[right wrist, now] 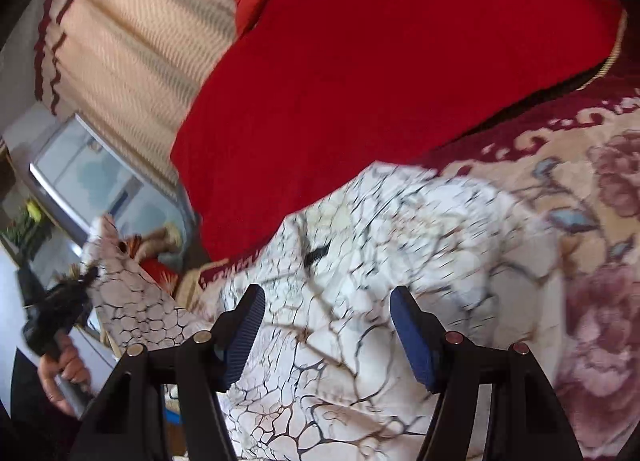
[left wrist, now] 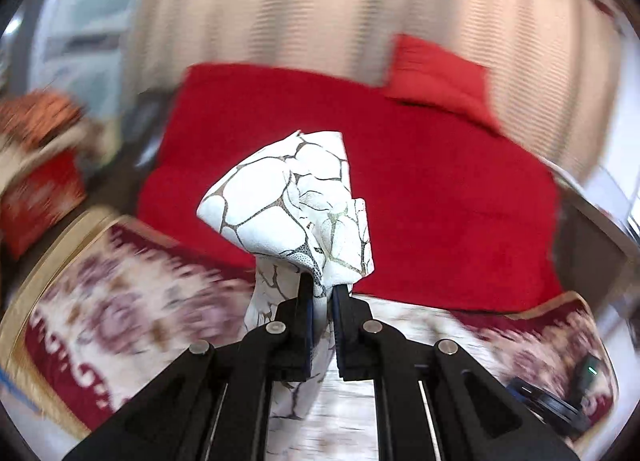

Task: Fold large clothes

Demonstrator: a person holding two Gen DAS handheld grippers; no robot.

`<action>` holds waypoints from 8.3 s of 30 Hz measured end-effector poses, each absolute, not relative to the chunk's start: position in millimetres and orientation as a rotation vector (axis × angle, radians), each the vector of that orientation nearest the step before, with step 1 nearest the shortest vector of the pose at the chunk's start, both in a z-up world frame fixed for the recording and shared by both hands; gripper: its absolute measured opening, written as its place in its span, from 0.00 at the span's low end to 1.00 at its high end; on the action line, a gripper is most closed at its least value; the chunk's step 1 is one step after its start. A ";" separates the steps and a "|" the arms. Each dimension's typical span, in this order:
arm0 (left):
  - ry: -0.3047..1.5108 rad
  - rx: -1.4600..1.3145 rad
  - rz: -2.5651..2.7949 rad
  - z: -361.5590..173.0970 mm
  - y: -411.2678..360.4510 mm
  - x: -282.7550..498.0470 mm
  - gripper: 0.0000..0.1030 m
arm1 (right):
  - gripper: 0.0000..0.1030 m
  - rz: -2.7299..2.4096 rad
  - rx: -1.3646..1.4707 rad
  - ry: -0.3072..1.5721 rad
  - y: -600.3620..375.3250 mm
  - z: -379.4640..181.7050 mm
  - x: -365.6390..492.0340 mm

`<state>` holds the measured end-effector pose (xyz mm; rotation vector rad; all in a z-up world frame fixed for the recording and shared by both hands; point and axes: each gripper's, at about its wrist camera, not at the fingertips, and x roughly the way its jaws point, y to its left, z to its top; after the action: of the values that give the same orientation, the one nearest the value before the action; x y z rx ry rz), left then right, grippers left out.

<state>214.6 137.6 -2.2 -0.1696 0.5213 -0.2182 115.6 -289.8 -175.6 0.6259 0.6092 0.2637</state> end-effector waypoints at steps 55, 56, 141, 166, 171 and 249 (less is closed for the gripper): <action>1.005 0.083 -0.104 -218.0 100.7 206.9 0.74 | 0.32 0.232 0.205 0.903 -301.5 -193.2 76.5; 0.997 0.080 -0.101 -215.5 103.2 205.8 0.74 | 0.19 0.225 0.137 0.900 -292.6 -193.9 74.5; 0.635 0.213 0.125 -158.4 81.5 164.8 0.74 | 0.53 0.105 0.199 0.769 -261.8 -186.8 103.4; 0.970 0.122 -0.016 -191.7 158.7 181.0 0.77 | 0.71 0.137 0.366 0.701 -308.9 -167.2 38.7; 1.000 0.111 -0.092 -189.3 189.8 143.4 0.78 | 0.71 0.121 0.370 0.722 -316.9 -177.1 6.2; 0.884 0.123 -0.465 -198.5 217.6 -14.3 0.04 | 0.70 0.241 0.507 1.179 -284.6 -352.8 -12.9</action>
<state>-14.3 217.6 -198.5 0.1226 0.8836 -0.4646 -12.9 -284.6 -352.8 0.5065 1.1793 0.2414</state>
